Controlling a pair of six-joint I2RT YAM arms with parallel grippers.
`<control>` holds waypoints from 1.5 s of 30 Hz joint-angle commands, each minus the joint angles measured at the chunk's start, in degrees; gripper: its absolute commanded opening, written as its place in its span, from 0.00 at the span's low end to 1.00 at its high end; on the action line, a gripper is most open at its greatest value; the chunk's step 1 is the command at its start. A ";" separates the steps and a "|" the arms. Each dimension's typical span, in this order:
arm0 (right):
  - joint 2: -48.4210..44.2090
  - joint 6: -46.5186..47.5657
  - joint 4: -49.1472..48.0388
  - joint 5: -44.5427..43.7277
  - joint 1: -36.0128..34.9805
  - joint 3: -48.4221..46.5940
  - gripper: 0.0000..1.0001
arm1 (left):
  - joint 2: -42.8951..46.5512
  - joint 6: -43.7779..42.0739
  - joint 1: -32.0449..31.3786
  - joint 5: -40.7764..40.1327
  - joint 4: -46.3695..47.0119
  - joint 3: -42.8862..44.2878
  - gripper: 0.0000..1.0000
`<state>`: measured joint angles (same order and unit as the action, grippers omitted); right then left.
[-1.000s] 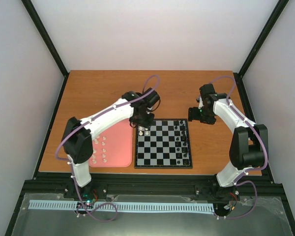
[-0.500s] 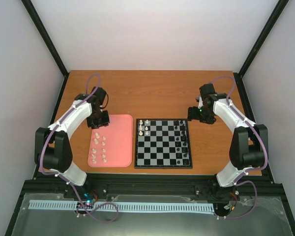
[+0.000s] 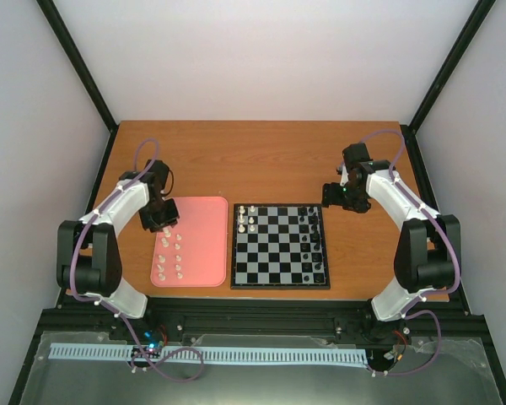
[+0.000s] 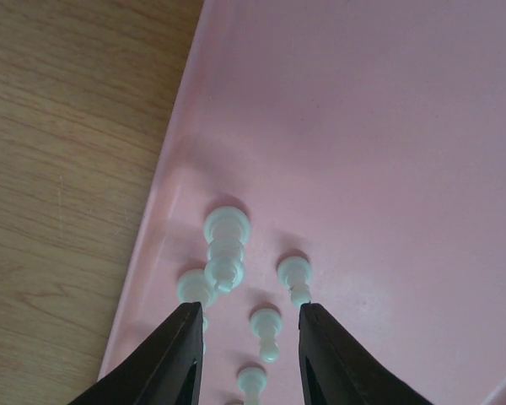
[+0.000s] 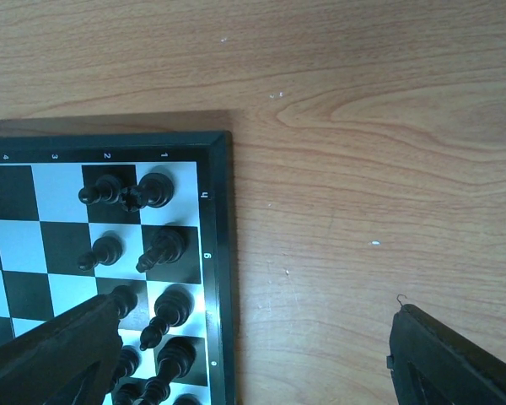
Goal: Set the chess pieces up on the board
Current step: Pick up the chess piece from the storage box.
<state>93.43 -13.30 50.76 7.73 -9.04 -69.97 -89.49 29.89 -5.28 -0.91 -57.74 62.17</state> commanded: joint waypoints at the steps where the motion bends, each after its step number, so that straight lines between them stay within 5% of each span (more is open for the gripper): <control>1: -1.67 0.20 0.28 -0.61 -0.01 0.63 1.00 | 0.71 1.39 0.46 0.77 1.94 -0.75 0.35; 23: -1.56 0.29 0.89 -1.67 -0.01 0.41 1.00 | -6.00 0.26 1.51 0.30 5.90 -1.26 0.34; 34: -1.76 0.20 1.31 -2.21 -0.01 0.37 1.00 | -8.22 -0.61 1.66 -0.61 5.21 2.83 0.01; 45: -0.51 0.16 0.93 -1.71 -0.01 -0.55 1.00 | -1.17 -2.02 -2.17 3.41 -3.90 12.29 0.01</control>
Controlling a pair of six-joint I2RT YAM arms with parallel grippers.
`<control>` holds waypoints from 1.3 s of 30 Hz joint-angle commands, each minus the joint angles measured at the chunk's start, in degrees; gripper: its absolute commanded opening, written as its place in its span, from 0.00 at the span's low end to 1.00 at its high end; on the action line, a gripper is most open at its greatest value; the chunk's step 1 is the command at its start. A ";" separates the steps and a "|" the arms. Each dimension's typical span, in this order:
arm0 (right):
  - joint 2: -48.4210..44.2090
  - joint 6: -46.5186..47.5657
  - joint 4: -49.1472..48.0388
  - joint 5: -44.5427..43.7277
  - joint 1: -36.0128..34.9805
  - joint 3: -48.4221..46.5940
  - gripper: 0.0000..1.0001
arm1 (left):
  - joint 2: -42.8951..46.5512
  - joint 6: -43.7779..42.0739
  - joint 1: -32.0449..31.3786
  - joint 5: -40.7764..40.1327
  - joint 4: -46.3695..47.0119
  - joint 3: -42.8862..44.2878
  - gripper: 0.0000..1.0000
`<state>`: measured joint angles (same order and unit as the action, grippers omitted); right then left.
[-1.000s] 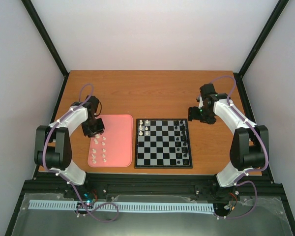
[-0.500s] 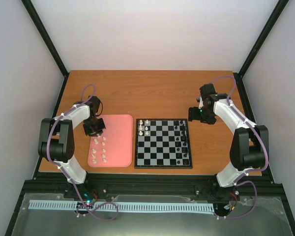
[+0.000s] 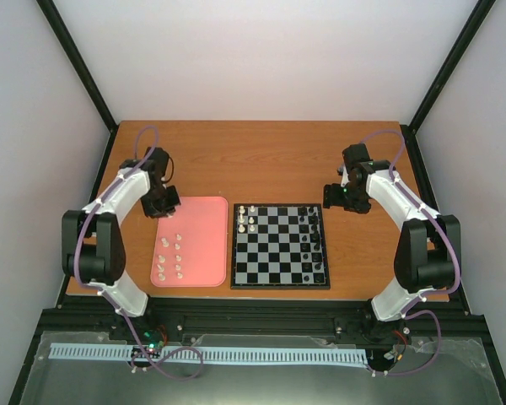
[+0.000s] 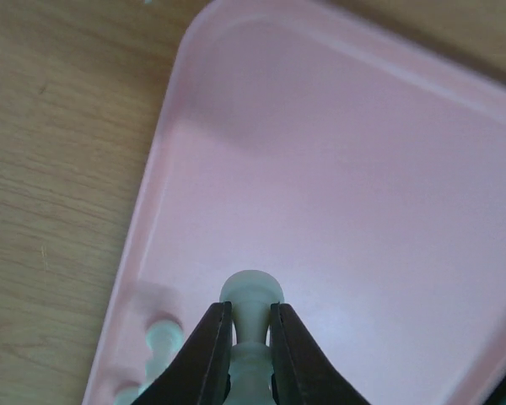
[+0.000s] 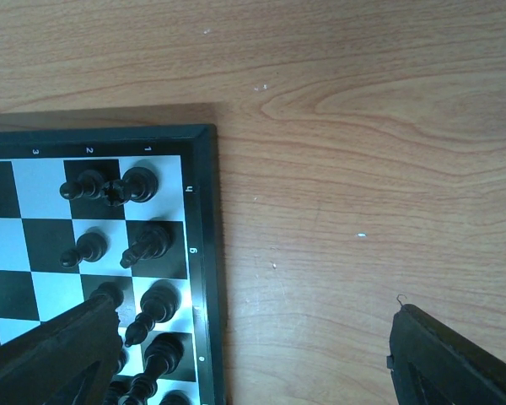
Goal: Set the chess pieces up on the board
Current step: Pick up the chess piece from the storage box, then place the chess piece on the chessboard.
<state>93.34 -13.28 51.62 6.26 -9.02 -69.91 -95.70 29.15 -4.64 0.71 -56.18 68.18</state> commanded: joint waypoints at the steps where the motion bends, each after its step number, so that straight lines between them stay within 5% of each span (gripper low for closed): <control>1: -0.24 0.11 -0.02 -0.16 -0.04 -0.70 1.00 | 5.23 -1.26 -4.47 2.05 -6.76 7.74 0.01; 15: -0.02 -0.15 -0.45 0.08 -0.04 -0.32 1.00 | -0.77 6.84 -32.46 5.90 -9.26 15.04 0.01; 39: -0.09 0.36 -1.15 0.42 -0.04 1.42 1.00 | -4.10 4.70 -35.17 7.94 2.05 7.00 0.04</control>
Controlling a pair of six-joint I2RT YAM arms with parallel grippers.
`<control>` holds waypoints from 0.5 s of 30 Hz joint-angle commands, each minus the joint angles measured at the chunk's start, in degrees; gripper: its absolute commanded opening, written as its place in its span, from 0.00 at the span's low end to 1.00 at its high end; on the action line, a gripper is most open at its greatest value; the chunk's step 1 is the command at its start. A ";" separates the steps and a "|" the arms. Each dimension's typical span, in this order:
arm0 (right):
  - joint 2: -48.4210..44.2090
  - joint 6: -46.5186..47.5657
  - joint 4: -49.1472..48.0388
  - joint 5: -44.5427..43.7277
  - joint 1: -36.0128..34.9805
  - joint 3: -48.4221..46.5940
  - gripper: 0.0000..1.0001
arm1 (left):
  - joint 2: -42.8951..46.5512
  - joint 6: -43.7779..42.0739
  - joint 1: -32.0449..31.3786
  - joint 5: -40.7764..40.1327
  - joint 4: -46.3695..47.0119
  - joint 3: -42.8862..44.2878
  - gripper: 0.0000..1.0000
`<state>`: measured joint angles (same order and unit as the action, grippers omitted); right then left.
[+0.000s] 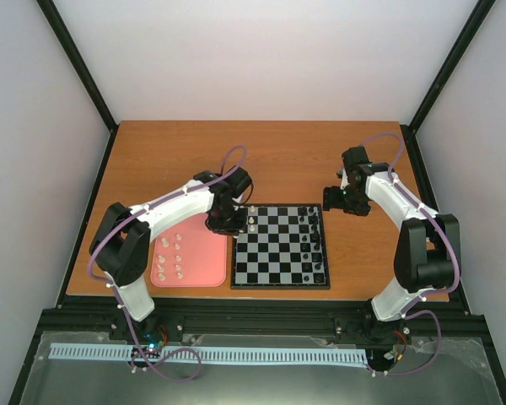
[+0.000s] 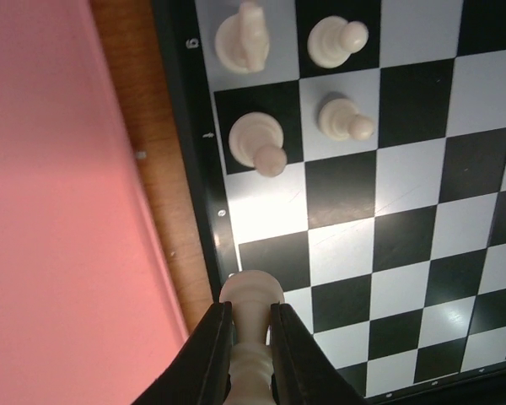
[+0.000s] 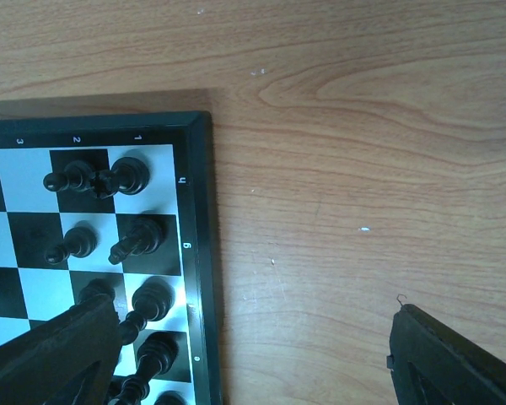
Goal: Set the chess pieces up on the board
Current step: Place the chess piece on the chessboard.
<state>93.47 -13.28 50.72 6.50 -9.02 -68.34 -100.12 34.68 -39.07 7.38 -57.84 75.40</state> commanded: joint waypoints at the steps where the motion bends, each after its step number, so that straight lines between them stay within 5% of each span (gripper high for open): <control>1: -0.22 0.40 -0.11 0.13 -0.04 -0.20 1.00 | 0.28 -0.76 -0.74 1.48 3.89 -0.46 0.04; 15: -0.70 0.28 0.52 -0.18 -0.04 -0.38 1.00 | 1.60 1.11 -0.83 3.34 0.74 -0.75 0.03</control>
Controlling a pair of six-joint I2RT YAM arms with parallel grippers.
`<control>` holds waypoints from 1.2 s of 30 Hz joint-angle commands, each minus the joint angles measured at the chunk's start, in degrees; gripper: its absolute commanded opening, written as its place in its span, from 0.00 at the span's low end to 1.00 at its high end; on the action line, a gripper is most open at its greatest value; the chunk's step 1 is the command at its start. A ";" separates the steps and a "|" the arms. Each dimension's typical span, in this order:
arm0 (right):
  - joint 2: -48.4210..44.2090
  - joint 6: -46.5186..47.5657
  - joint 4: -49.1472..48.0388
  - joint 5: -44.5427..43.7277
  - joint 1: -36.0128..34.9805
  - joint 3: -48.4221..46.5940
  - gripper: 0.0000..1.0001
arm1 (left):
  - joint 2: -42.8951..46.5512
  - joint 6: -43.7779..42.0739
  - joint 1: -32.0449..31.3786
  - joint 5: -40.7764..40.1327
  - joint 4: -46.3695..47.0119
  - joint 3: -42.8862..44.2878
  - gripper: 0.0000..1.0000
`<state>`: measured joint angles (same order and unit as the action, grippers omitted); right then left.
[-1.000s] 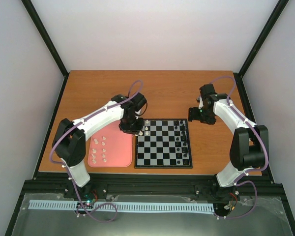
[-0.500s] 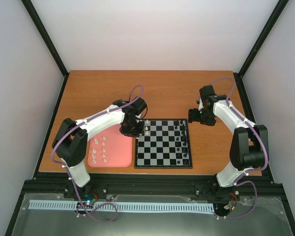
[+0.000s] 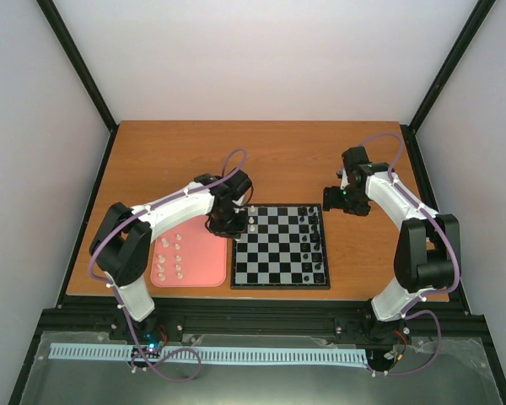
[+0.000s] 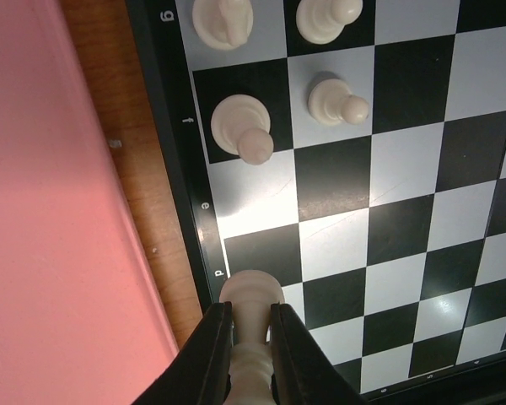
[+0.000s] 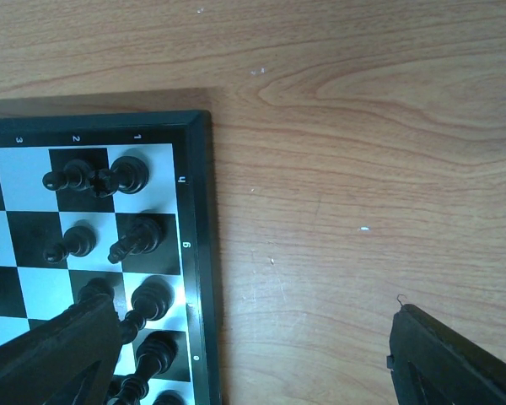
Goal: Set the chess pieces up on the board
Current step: Place the chess piece on the chessboard.
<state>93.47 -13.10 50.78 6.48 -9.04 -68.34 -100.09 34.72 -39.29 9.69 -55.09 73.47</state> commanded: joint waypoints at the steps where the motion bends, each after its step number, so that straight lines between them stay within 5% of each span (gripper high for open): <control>1: -0.81 0.02 0.53 -0.01 -0.01 -0.46 1.00 | 1.50 1.56 -0.61 1.24 -2.49 1.51 0.03; 22: -3.59 -1.48 0.50 1.12 -0.01 1.99 1.00 | 3.46 24.38 -1.67 -0.85 2.21 -1.26 0.03; 36: -6.43 -1.78 -0.05 1.72 0.01 4.35 1.00 | 7.17 17.47 -5.71 -5.66 -3.33 -3.52 0.04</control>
<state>88.86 -14.44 51.13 8.03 -9.04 -64.42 -97.47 55.27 -44.77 6.92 -54.72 71.26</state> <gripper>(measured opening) 0.999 0.123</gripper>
